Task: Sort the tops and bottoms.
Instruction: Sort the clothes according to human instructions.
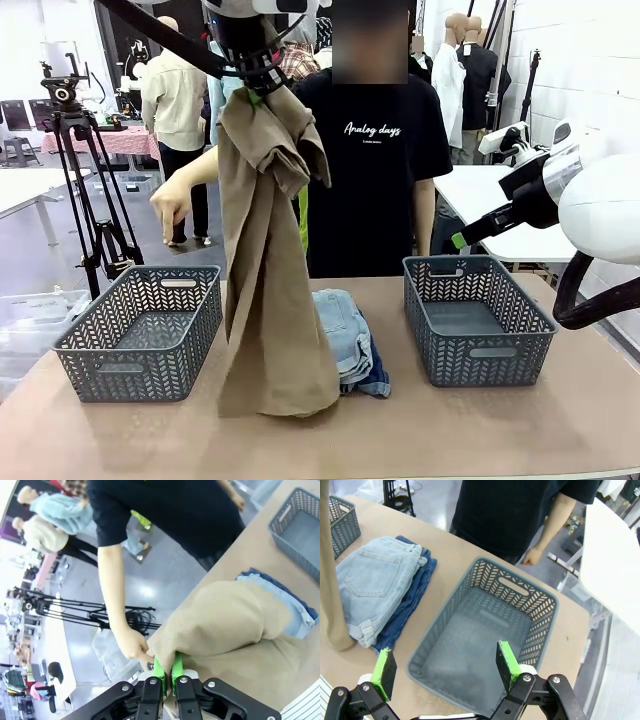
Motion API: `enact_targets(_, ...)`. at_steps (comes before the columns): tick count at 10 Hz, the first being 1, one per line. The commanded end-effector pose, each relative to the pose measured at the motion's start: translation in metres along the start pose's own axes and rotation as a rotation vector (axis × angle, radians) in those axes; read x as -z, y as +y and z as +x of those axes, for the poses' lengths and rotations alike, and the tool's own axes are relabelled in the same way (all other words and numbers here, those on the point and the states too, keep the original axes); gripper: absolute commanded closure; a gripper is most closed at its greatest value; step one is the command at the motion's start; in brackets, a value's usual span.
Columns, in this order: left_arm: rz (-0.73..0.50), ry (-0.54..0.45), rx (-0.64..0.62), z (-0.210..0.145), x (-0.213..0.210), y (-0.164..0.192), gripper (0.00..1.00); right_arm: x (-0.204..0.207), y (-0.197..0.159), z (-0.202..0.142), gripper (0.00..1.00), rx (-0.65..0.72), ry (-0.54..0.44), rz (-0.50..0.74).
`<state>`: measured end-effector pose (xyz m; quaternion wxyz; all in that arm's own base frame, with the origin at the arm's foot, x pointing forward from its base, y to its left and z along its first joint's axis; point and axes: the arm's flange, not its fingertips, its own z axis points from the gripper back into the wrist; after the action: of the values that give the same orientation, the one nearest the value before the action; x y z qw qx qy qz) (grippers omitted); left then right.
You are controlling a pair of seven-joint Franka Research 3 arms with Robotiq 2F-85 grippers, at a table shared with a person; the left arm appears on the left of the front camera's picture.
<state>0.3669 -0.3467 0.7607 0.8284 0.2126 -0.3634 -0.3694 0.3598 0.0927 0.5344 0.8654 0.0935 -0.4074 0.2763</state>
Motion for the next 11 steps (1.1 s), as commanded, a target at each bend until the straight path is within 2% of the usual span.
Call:
enact_targets(1, -0.011, -0.035, 0.028, 0.005, -0.005, -0.005, 1.0, 0.002, -0.002, -0.001, 0.0, -0.003, 0.0, 0.012)
enact_targets(3, -0.007, -0.008, 0.012, 0.003, -0.001, -0.007, 1.0, 0.002, -0.002, -0.001, 0.0, -0.003, 0.0, 0.012)
enact_targets(4, 0.085, 0.002, -0.047, 0.0, -0.01, 0.017, 1.0, 0.002, -0.002, -0.001, 0.0, -0.003, 0.0, 0.012)
enact_targets(7, 0.201, 0.003, -0.224, -0.022, -0.048, 0.089, 1.0, 0.002, -0.002, -0.001, 0.0, -0.003, 0.0, 0.012)
enact_targets(11, 0.349, 0.053, -0.303, -0.046, -0.083, 0.145, 1.0, 0.002, -0.002, -0.001, 0.0, -0.003, 0.0, 0.012)
